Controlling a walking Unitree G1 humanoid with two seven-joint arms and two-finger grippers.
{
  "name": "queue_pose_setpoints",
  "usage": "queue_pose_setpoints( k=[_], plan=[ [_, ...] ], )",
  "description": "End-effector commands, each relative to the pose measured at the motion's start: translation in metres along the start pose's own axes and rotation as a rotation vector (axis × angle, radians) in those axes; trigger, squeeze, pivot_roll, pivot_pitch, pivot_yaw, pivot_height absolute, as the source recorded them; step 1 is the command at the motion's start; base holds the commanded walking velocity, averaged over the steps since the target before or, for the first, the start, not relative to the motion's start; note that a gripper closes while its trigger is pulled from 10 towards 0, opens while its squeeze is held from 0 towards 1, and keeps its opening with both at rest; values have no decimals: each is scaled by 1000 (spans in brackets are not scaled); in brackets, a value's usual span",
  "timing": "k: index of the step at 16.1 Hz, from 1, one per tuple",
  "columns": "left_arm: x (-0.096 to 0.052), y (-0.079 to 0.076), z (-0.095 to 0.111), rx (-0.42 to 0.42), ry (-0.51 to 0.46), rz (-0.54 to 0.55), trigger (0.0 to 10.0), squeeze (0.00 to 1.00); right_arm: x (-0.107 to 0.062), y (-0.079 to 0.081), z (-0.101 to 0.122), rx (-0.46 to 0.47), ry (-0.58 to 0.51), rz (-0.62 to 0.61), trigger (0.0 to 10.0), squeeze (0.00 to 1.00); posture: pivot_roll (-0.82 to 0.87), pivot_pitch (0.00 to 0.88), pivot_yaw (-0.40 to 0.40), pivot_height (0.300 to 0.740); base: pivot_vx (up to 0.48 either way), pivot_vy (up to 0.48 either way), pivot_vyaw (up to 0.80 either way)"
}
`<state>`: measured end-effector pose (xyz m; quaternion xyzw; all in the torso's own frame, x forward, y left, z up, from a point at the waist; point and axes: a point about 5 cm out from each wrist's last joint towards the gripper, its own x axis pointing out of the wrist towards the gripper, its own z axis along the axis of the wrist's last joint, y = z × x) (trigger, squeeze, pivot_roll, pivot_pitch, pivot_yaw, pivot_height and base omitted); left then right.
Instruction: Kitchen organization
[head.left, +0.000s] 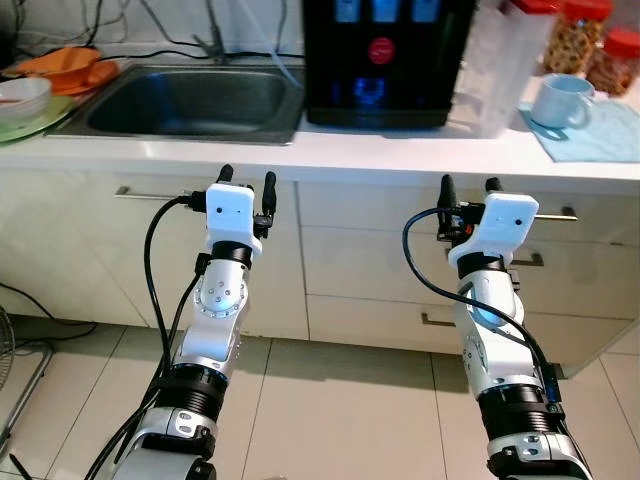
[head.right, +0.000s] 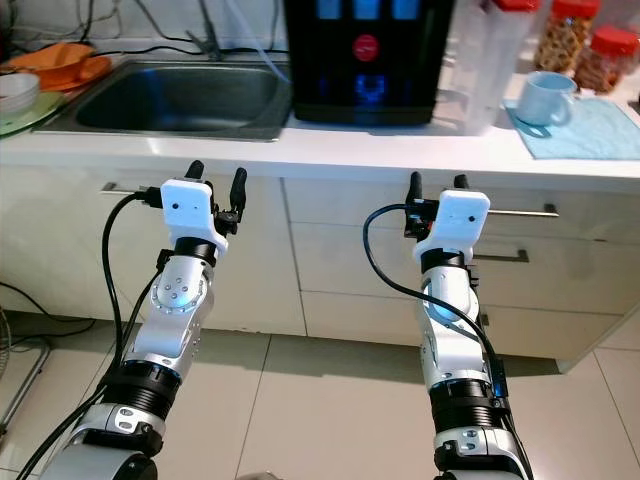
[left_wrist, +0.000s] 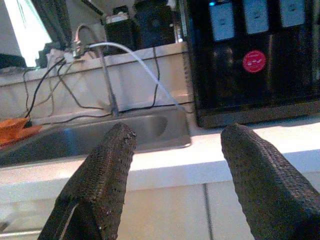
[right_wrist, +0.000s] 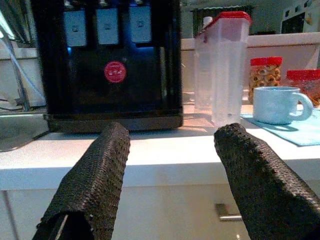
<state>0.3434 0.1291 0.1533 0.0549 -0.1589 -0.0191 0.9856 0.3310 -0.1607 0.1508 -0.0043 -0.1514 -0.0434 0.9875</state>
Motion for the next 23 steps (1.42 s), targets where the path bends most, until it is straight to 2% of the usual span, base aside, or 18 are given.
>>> queue_pose_setpoints(
  k=[1, 16, 23],
  plan=[
    [0, 3, 1, -2, 3, 8, 10000, 0, 1, 1, 4, 15, -6, 6, 10000, 0, 21, 0, 73, 740, 0, 480, 0],
    [-2, 5, -1, -10, 33, 39, 10000, 0, 0, 3, 2, 23, 14, 23, 10000, 0, 21, 0, 71, 740, 0, 480, 0],
    [-4, 3, -4, -13, 57, 45, 10000, 0, 0, 8, 1, 34, 22, 60, 10000, 0, 26, 0, 61, 740, 0, 0, 0]
  ],
)
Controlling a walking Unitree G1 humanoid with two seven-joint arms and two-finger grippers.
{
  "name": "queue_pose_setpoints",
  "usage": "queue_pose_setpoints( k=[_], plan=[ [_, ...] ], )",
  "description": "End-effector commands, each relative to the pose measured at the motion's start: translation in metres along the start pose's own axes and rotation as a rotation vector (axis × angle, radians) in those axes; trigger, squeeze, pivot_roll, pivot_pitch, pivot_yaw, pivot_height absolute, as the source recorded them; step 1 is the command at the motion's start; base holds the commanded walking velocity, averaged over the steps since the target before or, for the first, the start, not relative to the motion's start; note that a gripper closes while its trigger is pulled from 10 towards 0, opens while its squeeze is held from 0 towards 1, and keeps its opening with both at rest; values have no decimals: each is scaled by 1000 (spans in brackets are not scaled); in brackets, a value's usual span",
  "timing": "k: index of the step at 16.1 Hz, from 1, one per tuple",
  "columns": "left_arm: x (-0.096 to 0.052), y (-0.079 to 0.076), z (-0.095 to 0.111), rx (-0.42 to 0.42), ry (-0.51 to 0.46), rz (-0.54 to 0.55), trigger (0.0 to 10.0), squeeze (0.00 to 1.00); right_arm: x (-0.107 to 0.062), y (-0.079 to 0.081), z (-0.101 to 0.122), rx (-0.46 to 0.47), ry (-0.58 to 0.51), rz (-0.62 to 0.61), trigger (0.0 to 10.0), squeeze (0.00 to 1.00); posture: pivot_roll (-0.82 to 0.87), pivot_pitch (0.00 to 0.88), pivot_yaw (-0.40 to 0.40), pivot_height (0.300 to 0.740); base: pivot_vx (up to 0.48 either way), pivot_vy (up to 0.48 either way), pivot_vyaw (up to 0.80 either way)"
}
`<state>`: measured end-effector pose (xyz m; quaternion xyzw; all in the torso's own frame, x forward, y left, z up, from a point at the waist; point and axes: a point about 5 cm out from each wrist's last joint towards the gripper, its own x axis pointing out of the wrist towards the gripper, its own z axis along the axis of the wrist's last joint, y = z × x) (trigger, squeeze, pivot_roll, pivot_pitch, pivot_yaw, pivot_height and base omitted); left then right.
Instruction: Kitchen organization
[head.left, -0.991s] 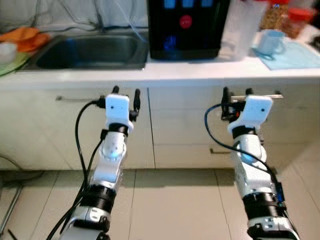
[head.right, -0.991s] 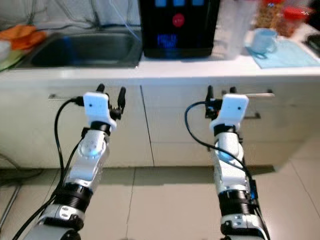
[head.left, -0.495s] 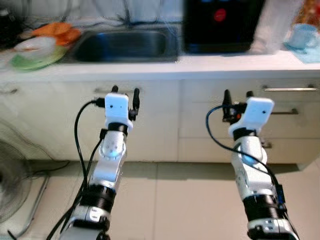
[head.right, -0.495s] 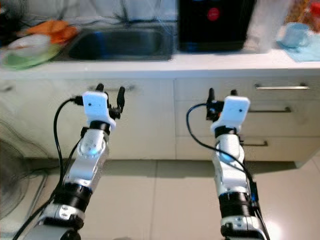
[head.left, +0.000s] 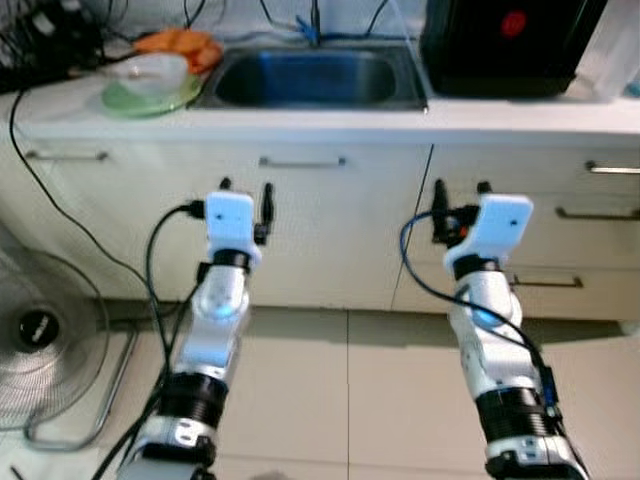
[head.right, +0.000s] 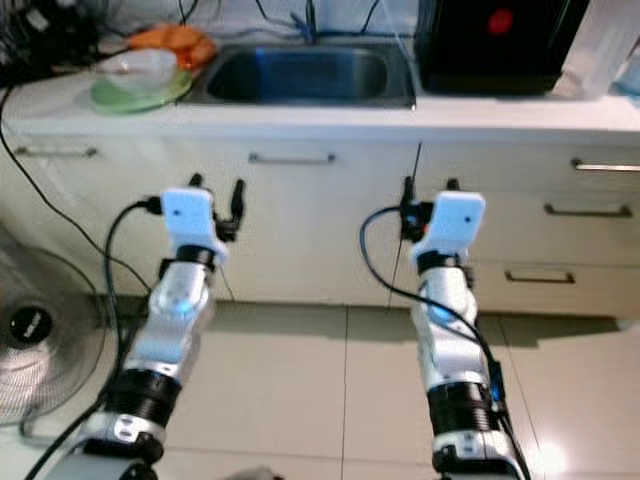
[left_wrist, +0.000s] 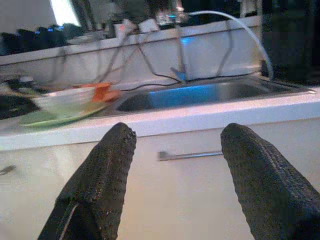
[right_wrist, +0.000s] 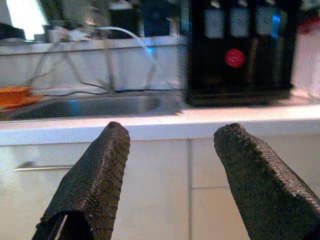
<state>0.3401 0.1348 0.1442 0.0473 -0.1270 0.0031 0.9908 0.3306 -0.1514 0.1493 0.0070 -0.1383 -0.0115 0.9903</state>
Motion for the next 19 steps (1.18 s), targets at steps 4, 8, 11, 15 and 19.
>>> queue_pose_setpoints(
  k=[4, 8, 11, 15, 19],
  plan=[
    [3, 1, 5, -12, -12, 22, 10000, 0, 1, 1, 2, -5, 1, 21, 10000, 0, 24, 0, 61, 740, 145, 0, 0],
    [3, 2, 5, -14, -11, 24, 10000, 0, 1, 3, 1, -24, 3, 37, 10000, 0, 25, 0, 61, 740, 291, 0, 0],
    [3, 2, 5, -15, -8, 23, 10000, 0, 1, 6, 2, -35, -4, 53, 10000, 0, 25, 0, 61, 740, 286, 0, 0],
    [3, 2, 5, -19, -6, 26, 10000, 0, 1, 7, 2, -34, -6, 58, 10000, 0, 22, 0, 62, 740, 283, 0, 111],
    [4, 2, 5, -19, -7, 28, 10000, 0, 1, 7, 2, -36, -5, 60, 10000, 0, 23, 0, 60, 740, 277, 0, 0]
  ],
)
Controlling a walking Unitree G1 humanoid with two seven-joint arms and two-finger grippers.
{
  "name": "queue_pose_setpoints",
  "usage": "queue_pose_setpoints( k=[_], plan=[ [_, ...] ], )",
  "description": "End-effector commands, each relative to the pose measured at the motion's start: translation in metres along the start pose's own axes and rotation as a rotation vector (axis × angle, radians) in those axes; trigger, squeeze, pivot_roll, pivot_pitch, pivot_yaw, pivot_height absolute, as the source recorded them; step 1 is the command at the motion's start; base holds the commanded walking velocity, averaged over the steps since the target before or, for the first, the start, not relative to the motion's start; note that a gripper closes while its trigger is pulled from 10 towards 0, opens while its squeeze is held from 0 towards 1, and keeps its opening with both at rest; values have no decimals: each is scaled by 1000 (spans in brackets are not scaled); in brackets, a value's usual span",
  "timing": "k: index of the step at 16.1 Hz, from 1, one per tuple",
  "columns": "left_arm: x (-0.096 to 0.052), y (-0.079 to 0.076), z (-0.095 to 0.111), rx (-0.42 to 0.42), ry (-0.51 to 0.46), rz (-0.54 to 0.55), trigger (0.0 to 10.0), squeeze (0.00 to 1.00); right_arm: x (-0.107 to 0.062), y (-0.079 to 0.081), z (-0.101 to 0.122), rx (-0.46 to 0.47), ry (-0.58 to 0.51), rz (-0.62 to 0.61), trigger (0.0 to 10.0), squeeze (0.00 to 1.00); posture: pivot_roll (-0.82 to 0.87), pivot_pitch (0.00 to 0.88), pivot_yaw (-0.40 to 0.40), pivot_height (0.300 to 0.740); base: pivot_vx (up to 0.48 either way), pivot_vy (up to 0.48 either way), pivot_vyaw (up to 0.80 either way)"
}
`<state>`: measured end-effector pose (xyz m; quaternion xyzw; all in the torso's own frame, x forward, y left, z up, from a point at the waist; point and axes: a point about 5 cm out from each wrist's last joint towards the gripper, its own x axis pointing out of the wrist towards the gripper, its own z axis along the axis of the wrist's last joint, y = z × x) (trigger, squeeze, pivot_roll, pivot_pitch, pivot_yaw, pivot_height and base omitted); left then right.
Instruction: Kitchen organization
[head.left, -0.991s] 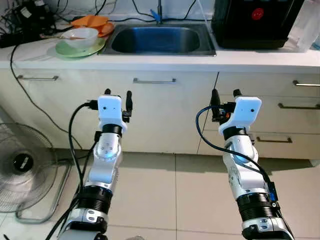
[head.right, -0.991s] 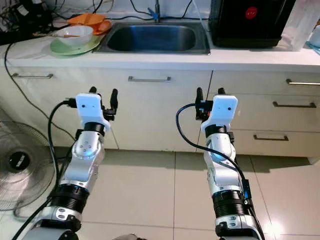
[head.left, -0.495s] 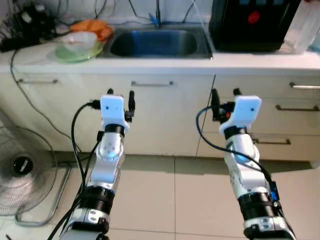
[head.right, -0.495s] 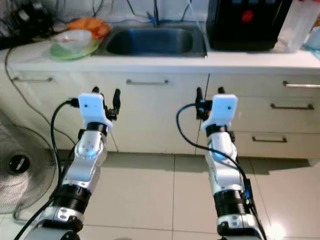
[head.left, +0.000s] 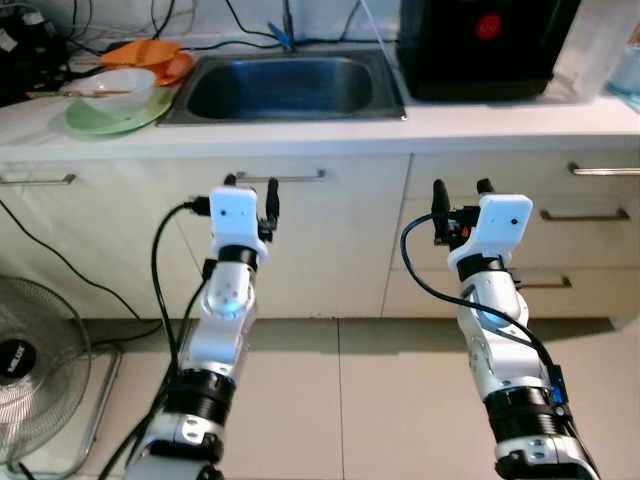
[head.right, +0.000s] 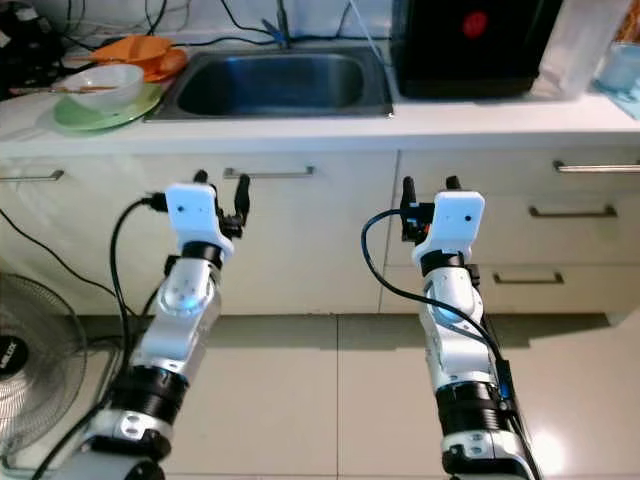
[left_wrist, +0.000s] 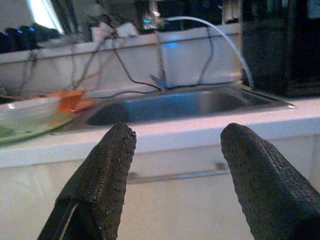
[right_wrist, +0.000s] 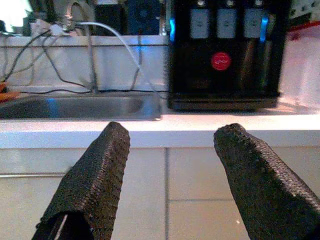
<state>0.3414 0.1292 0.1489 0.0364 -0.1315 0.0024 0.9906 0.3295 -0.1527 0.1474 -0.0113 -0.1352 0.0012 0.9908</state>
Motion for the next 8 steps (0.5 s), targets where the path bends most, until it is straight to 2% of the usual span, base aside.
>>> queue_pose_setpoints(
  k=[1, 4, 6, 8],
  plan=[
    [1, 7, 0, 3, 2, 27, 10000, 0, 2, 8, 3, -6, -11, 32, 10000, 0, 23, 0, 60, 740, 277, 0, 0],
    [1, 7, 1, 0, 1, 31, 10000, 0, 2, 9, 3, -10, -11, 36, 10000, 0, 23, 0, 59, 740, 274, 0, 0],
    [1, 8, 1, -1, 2, 32, 10000, 0, 2, 9, 3, -7, -10, 36, 10000, 0, 23, 0, 59, 740, 274, 0, 413],
    [2, 9, 1, -4, 2, 36, 10000, 0, 2, 9, 3, 3, -9, 35, 10000, 0, 23, 0, 58, 740, 266, 0, 0]
  ],
)
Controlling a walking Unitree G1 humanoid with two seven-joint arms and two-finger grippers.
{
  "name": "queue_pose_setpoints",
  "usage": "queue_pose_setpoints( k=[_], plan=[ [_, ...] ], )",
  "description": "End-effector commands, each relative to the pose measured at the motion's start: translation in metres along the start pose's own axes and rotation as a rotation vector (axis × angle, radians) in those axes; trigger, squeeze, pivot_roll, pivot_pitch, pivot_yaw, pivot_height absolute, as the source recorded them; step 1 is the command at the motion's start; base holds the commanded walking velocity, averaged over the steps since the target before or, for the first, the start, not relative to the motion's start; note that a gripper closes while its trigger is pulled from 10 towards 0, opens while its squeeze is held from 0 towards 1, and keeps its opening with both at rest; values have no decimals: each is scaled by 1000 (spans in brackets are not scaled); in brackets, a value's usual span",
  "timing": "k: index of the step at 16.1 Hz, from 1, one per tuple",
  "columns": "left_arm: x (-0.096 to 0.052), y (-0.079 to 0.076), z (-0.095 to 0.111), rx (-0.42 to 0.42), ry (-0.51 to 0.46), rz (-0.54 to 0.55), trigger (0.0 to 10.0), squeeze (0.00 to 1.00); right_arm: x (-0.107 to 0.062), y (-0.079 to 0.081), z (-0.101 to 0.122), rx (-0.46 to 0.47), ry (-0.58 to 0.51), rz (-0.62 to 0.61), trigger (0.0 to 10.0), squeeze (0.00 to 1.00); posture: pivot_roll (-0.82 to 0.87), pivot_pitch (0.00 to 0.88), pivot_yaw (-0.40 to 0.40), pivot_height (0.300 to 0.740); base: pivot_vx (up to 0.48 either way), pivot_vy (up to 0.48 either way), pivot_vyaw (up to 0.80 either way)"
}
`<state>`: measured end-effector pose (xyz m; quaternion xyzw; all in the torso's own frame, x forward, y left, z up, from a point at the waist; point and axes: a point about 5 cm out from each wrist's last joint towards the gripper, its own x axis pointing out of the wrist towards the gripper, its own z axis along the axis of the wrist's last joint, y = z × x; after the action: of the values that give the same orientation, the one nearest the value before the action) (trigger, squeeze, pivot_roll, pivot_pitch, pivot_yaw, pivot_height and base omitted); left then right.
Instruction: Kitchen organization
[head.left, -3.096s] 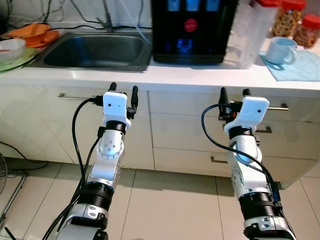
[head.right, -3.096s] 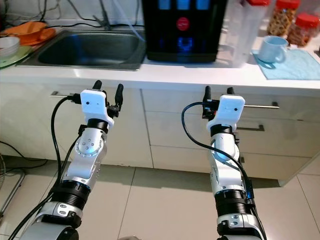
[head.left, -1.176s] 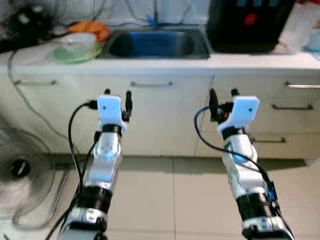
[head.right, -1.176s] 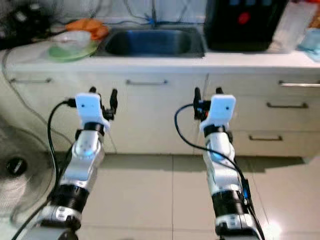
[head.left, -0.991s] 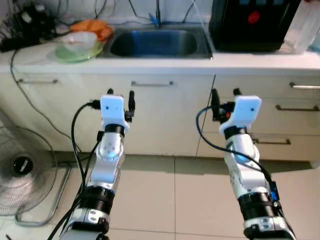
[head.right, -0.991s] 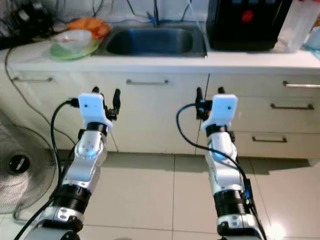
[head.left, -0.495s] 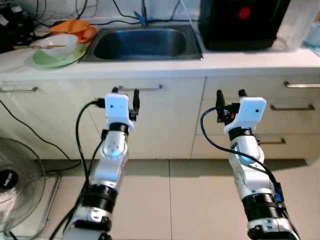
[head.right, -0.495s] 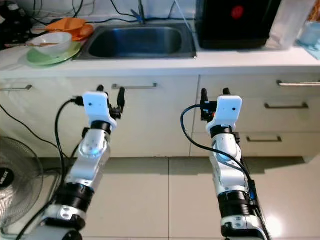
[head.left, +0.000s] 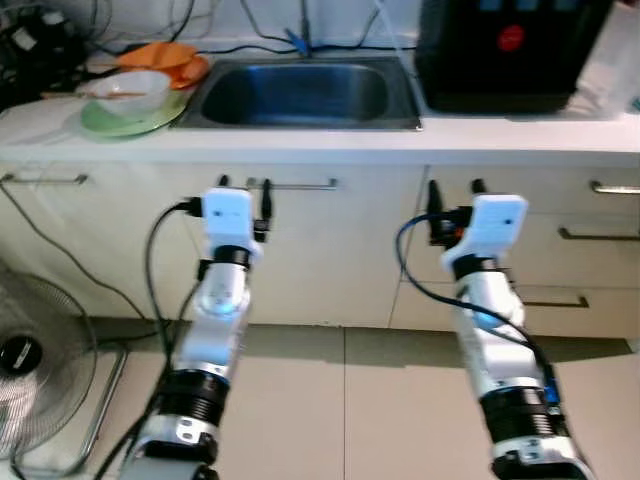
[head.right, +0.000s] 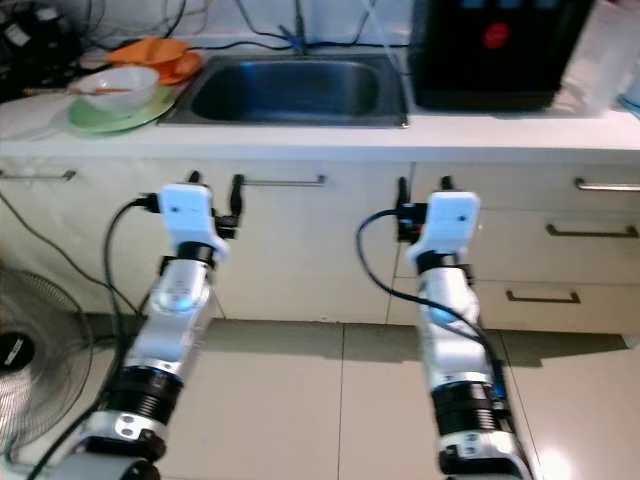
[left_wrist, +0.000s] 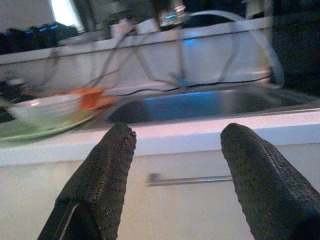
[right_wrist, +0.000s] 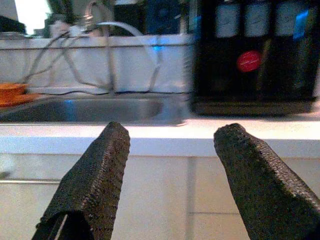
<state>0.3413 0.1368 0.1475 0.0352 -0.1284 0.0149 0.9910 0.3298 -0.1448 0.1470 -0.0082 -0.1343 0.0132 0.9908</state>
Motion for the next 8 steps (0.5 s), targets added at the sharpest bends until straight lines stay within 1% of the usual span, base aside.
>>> queue_pose_setpoints(
  k=[1, 5, 6, 8],
  plan=[
    [2, 2, 2, -6, -5, 13, 10000, 0, 2, 1, 3, -2, -8, 12, 10000, 0, 24, 0, 57, 740, 266, 292, 0],
    [2, 2, 2, -10, -4, 18, 10000, 0, 2, 1, 2, -10, -2, 17, 10000, 0, 24, 0, 58, 740, 273, 304, 0],
    [2, 2, 2, -11, -4, 18, 10000, 0, 2, 2, 2, -14, -5, 18, 10000, 0, 24, 0, 58, 740, 0, 382, 0],
    [2, 3, 2, -12, -4, 18, 10000, 0, 2, 4, 2, -25, -6, 28, 10000, 0, 21, 0, 60, 740, 0, 390, 800]
  ],
)
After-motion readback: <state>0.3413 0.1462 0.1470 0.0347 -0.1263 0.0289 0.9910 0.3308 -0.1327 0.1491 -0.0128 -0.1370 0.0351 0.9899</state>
